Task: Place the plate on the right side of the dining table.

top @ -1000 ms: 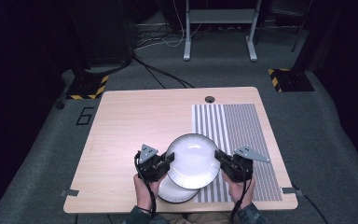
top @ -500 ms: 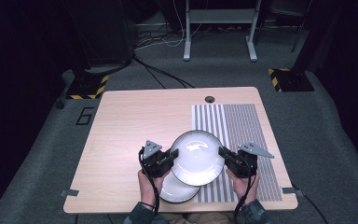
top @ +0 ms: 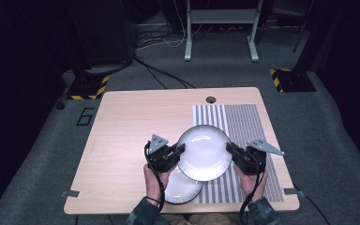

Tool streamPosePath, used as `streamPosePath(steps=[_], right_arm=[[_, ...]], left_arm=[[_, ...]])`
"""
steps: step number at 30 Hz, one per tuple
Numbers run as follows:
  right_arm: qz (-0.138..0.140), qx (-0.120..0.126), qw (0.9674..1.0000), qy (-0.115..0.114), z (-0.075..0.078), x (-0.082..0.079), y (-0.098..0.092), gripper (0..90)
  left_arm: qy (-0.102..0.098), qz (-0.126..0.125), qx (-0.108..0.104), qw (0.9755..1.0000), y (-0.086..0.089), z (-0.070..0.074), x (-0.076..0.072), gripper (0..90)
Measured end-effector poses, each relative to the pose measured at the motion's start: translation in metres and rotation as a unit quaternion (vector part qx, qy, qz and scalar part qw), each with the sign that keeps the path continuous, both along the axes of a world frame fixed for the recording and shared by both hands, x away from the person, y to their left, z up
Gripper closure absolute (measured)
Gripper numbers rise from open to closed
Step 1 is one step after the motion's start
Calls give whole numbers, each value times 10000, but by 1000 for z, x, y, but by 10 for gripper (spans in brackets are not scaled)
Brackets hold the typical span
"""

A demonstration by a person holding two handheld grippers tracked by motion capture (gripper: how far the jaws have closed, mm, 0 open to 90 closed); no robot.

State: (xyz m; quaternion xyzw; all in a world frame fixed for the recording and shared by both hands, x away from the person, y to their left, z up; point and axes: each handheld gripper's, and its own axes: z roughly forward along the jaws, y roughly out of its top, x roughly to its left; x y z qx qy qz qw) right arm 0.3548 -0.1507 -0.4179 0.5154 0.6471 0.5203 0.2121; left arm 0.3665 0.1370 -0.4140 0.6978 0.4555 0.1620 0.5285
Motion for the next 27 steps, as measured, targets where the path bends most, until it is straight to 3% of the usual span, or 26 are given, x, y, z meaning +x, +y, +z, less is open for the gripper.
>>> streamPosePath(steps=[8, 27], right_arm=[[-92, -61, 9999, 43, 2, 2, -13, 838], [-287, -315, 9990, 95, 6, 13, -35, 834]], left_arm=[[4, -166, 131, 9998, -14, 1, 9, 775], [105, -361, 222, 9990, -38, 0, 30, 775]])
